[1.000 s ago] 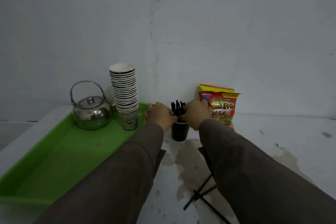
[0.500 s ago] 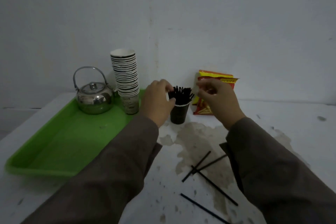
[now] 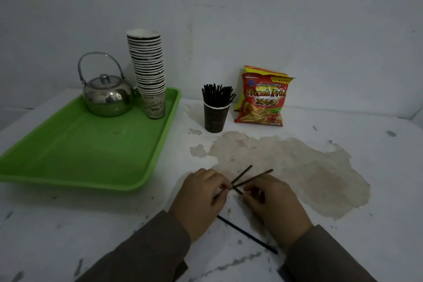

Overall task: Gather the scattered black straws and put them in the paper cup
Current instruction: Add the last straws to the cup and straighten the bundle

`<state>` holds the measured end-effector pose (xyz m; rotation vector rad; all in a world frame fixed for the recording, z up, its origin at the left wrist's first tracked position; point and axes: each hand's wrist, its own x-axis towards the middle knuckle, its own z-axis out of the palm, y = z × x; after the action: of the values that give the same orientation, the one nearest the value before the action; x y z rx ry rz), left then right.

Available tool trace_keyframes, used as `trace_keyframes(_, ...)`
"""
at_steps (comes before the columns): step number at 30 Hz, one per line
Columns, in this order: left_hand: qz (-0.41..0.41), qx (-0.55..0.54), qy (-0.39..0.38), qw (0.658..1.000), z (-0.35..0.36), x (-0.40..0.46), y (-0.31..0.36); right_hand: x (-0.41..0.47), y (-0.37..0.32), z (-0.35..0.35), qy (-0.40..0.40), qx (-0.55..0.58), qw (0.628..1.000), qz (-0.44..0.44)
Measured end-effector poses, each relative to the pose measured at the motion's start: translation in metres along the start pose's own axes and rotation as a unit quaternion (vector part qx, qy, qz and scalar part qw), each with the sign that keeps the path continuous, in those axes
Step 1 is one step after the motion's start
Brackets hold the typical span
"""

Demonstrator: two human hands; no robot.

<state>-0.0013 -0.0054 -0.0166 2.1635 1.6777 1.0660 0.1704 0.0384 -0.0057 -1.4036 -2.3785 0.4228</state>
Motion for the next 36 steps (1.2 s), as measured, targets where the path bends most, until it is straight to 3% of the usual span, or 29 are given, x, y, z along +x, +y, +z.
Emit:
trace_keyframes(6, 0.059, -0.021, -0.079, 0.995, 0.001, -0.007, 0.002, 0.000, -0.005, 0.007, 0.002, -0.056, 0.998, -0.020)
trace_keyframes(12, 0.131, 0.002, -0.168, 0.977, 0.006, -0.009, 0.010, -0.001, -0.002, 0.007, 0.019, -0.009, 1.000, 0.020)
trace_keyframes(22, 0.158, 0.085, -0.139, 0.974, 0.010, -0.009, 0.021, 0.001, 0.000, 0.002, 0.006, 0.068, 0.996, 0.049)
trace_keyframes(30, 0.085, 0.112, -0.076, 0.987, 0.014, -0.003, 0.002, -0.003, 0.008, -0.018, 0.004, 0.264, 0.955, 0.135)
trace_keyframes(34, 0.032, 0.078, -0.005, 0.996, 0.016, 0.017, 0.008, 0.003, 0.014, -0.020, 0.067, 0.248, 0.957, 0.138)
trace_keyframes(36, 0.000, 0.061, -0.005, 0.998, 0.021, 0.030, 0.014, 0.003, 0.017, -0.020, 0.116, 0.247, 0.951, 0.147)
